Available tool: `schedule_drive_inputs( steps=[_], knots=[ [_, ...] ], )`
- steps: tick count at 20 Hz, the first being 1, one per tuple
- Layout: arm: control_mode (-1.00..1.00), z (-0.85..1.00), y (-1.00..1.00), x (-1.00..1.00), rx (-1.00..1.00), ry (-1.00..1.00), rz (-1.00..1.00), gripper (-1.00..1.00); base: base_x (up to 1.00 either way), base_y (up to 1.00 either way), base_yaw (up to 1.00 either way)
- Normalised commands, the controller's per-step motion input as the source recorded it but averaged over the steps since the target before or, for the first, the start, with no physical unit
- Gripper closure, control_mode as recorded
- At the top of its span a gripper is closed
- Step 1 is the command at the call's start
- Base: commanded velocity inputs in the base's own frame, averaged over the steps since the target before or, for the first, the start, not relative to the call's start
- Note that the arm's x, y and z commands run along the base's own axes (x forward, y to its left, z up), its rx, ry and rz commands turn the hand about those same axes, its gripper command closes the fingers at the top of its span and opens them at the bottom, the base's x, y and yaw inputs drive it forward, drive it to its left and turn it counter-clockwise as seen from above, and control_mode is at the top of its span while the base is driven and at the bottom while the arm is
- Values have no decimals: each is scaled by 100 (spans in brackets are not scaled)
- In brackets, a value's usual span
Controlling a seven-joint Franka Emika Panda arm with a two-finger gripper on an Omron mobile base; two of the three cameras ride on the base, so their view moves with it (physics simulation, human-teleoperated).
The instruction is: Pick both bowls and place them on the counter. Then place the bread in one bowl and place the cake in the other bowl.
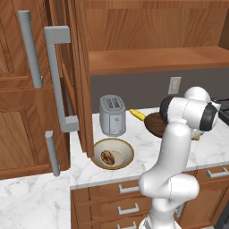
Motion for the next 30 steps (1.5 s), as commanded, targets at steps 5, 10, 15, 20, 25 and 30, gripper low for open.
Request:
schedule_drive_inputs(
  steps=[5,10,15,20,25,30],
  knots=[
    [-100,-8,7,1,0,1,0,100,0,0,0],
    [-100,0,2,0,0,0,0,100,0,0,0],
    [-100,0,4,-2,0,0,0,100,0,0,0],
    [-100,15,0,-16,0,0,0,100,0,0,0],
    [-100,45,3,-29,0,-2,0,100,0,0,0],
    [-100,50,19,-29,0,-8,0,100,0,0,0]
  ],
)
